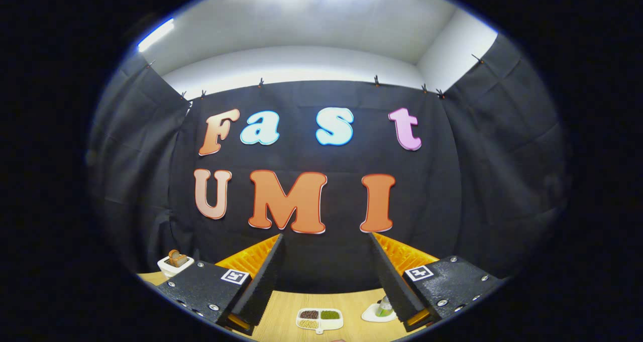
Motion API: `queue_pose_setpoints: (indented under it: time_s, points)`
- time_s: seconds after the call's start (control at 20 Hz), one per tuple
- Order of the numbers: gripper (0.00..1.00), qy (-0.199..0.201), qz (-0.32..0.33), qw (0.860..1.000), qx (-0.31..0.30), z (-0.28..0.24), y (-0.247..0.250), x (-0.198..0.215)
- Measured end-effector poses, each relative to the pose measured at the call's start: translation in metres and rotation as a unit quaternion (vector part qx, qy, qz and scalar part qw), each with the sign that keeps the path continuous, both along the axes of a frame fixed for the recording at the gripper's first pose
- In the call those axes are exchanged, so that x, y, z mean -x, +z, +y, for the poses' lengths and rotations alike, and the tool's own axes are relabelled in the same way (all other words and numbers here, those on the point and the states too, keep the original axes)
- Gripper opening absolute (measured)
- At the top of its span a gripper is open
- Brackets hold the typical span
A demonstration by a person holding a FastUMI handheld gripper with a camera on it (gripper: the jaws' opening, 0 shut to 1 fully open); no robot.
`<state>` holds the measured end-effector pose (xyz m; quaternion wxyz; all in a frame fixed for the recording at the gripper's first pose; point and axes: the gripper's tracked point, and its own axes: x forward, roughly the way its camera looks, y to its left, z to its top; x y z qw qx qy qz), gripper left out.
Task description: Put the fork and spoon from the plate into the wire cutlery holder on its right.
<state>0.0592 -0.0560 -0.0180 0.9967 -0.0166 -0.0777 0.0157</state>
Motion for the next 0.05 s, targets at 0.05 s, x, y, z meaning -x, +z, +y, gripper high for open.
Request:
queue_pose_setpoints:
  time_s: [0.05]
  points:
    - [0.97, 0.0, -0.004, 1.0, 0.01, 0.0022, 0.0007, -0.0002]
